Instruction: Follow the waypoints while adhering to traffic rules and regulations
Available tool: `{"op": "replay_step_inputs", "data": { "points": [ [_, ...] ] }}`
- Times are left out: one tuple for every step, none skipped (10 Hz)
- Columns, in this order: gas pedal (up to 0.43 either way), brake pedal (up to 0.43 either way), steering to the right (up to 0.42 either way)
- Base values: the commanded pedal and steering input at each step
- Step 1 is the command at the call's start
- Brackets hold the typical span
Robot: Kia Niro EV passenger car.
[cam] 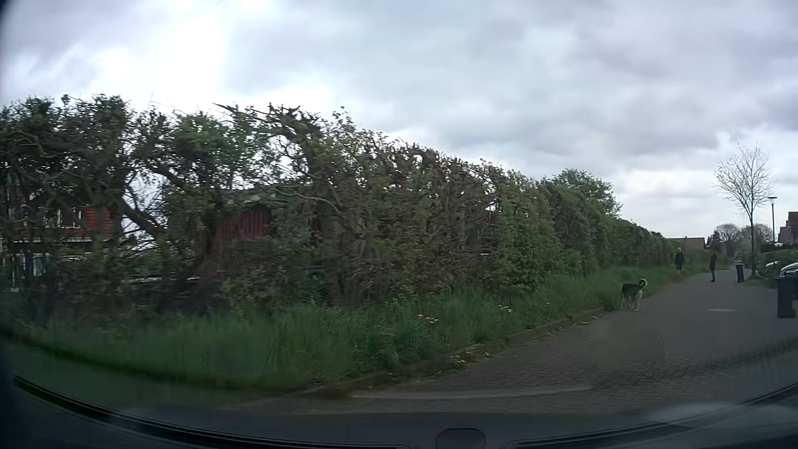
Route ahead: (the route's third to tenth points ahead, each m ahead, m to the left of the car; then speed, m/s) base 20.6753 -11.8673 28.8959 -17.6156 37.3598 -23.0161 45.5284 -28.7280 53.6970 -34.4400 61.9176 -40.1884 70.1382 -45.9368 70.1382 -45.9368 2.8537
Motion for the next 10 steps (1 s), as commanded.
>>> {"op": "replay_step_inputs", "data": {
  "points": [
    [0.000, 0.159, 0.500],
    [0.000, 0.171, 0.505],
    [0.000, 0.177, 0.505],
    [0.000, 0.183, 0.505],
    [0.000, 0.201, 0.504],
    [0.000, 0.201, 0.503],
    [0.000, 0.189, 0.499],
    [0.000, 0.159, 0.488],
    [0.000, 0.146, 0.475],
    [0.000, 0.159, 0.462]
  ]
}}
